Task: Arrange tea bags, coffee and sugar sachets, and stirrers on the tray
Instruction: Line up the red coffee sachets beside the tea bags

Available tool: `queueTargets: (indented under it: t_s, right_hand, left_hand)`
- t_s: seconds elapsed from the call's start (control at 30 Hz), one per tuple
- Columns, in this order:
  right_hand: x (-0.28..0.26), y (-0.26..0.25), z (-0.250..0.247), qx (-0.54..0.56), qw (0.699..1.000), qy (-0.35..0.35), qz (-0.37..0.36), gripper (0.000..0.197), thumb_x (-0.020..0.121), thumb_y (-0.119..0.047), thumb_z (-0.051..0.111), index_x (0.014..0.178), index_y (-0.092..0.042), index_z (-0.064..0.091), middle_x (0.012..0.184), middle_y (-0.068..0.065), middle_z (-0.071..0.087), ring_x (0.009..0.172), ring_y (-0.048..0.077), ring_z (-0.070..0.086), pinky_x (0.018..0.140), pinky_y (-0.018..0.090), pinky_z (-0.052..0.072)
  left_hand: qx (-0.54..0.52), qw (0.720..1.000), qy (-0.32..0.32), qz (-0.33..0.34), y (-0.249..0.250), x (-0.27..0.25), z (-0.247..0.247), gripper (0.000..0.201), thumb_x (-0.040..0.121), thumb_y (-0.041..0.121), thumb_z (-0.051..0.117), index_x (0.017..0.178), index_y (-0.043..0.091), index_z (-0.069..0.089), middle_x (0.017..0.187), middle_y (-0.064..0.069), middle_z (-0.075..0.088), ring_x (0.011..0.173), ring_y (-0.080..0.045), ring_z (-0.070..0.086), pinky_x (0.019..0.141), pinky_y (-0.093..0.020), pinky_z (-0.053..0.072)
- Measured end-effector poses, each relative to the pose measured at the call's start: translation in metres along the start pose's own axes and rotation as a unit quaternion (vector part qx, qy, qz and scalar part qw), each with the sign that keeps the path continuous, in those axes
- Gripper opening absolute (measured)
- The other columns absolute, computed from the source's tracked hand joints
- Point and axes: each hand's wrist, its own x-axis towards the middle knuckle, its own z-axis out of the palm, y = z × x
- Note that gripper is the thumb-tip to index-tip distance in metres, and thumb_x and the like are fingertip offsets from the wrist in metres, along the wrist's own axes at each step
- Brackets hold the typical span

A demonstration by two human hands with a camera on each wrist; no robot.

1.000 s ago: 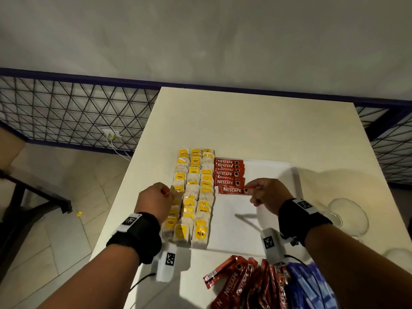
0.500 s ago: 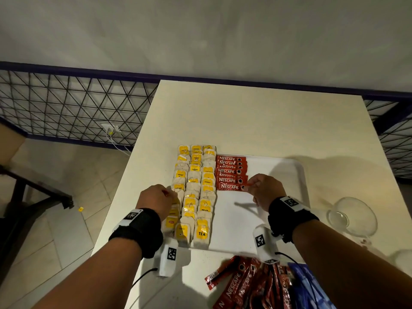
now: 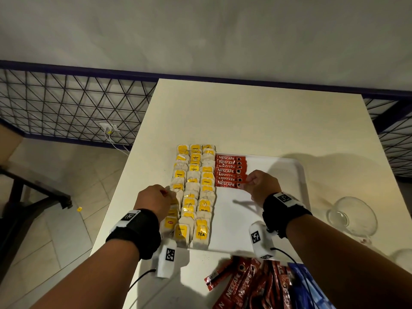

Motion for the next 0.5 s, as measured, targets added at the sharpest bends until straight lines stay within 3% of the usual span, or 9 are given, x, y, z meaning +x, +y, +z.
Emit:
queueTargets:
  t_s: [0.1, 0.3, 0.43, 0.5]
  right_hand:
    - [0.001, 0.001, 0.001, -0.007, 1.000, -0.003, 0.000, 0.020, 0.074, -0.028, 0.080, 0.081, -0.022, 0.061, 0.083, -0.005, 0.068, 0.075, 0.017, 0.065, 0.077, 0.038, 0.057]
    - [0.000, -0.001, -0.001, -0.028, 1.000, 0.002, -0.005, 0.026, 0.075, -0.034, 0.079, 0.086, -0.021, 0.059, 0.083, -0.005, 0.065, 0.079, 0.018, 0.064, 0.076, 0.035, 0.055]
    - [-0.006, -0.007, -0.010, -0.050, 0.999, 0.013, -0.014, 0.039, 0.076, -0.043, 0.077, 0.097, -0.017, 0.057, 0.081, -0.006, 0.062, 0.077, 0.013, 0.058, 0.070, 0.027, 0.043]
    - [-0.015, -0.015, -0.014, -0.060, 0.995, 0.049, -0.058, 0.039, 0.079, -0.049, 0.071, 0.097, -0.017, 0.057, 0.082, -0.007, 0.062, 0.078, 0.012, 0.058, 0.065, 0.023, 0.038]
  left_hand:
    - [0.002, 1.000, -0.001, 0.003, 0.000, 0.000, 0.000, 0.024, 0.095, 0.032, 0.055, 0.103, 0.015, 0.069, 0.103, -0.008, 0.069, 0.095, -0.026, 0.061, 0.072, -0.026, 0.041]
    - [-0.010, 1.000, 0.010, 0.012, -0.001, -0.001, 0.000, 0.021, 0.094, 0.032, 0.056, 0.099, 0.016, 0.068, 0.102, -0.006, 0.069, 0.092, -0.024, 0.060, 0.073, -0.025, 0.041]
    - [-0.052, 0.997, 0.059, 0.022, 0.003, -0.012, -0.012, 0.042, 0.091, 0.051, 0.055, 0.076, 0.012, 0.058, 0.074, -0.004, 0.063, 0.072, -0.021, 0.056, 0.067, -0.029, 0.040]
    - [-0.171, 0.983, 0.067, -0.004, 0.007, -0.015, -0.015, 0.052, 0.093, 0.055, 0.047, 0.068, 0.010, 0.051, 0.064, -0.006, 0.056, 0.069, -0.029, 0.055, 0.068, -0.034, 0.043]
